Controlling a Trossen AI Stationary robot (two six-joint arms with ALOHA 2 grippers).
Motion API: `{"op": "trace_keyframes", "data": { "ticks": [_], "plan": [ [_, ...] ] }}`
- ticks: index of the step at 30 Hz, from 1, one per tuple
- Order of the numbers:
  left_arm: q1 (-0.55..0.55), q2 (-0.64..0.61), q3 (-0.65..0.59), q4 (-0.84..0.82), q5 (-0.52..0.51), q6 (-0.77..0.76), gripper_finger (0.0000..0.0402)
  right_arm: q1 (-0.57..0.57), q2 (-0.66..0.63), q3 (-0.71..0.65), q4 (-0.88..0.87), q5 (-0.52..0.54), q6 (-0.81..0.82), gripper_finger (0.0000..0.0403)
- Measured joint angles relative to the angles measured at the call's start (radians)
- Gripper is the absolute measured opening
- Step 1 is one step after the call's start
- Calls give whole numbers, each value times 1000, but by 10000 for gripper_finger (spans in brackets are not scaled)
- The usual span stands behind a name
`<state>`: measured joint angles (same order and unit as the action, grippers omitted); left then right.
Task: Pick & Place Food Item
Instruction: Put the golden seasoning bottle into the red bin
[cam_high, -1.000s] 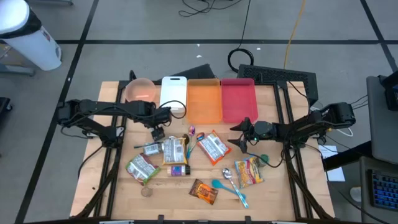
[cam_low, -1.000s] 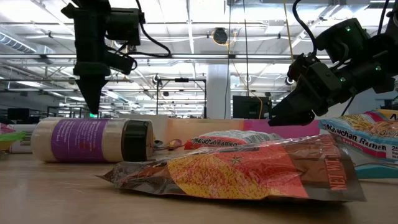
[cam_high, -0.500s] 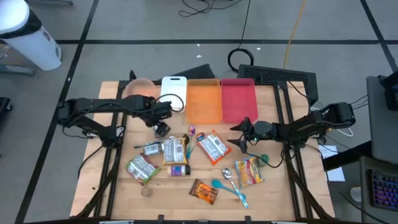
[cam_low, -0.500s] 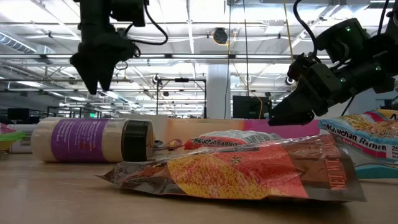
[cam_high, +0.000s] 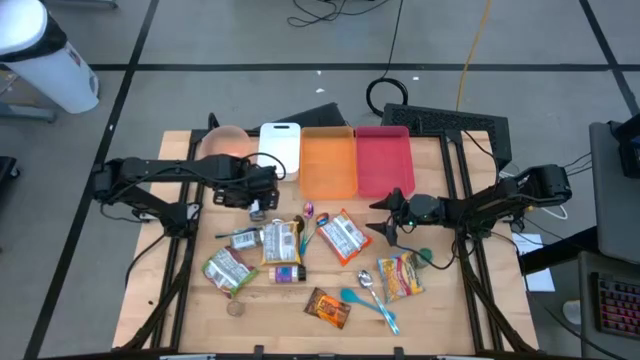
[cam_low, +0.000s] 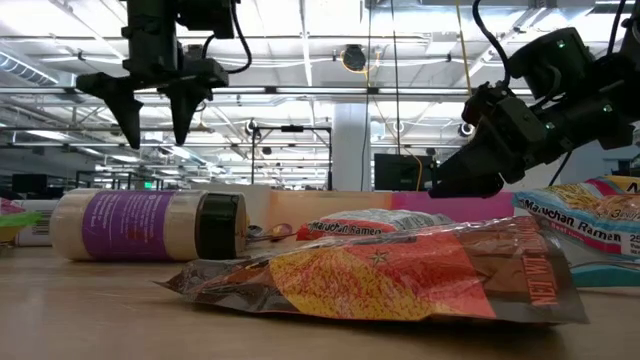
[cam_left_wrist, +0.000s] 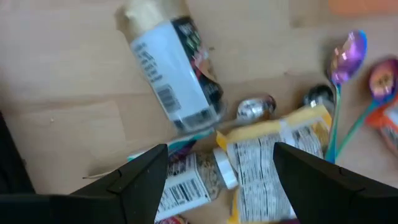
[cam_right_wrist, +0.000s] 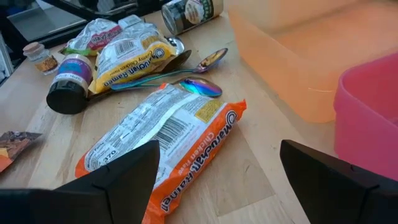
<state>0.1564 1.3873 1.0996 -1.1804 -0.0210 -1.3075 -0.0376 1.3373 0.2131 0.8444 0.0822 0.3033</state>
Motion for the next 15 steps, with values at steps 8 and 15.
{"op": "trace_keyframes", "data": {
  "ticks": [8, 15],
  "plan": [
    [-2, 88, 0, -6, -9, -36, 296, 0, 0, 0, -12, 0, -2, 325],
    [-2, 217, 0, -5, -11, 24, 296, 0, 0, 0, -20, -1, -2, 325]
  ]
}}
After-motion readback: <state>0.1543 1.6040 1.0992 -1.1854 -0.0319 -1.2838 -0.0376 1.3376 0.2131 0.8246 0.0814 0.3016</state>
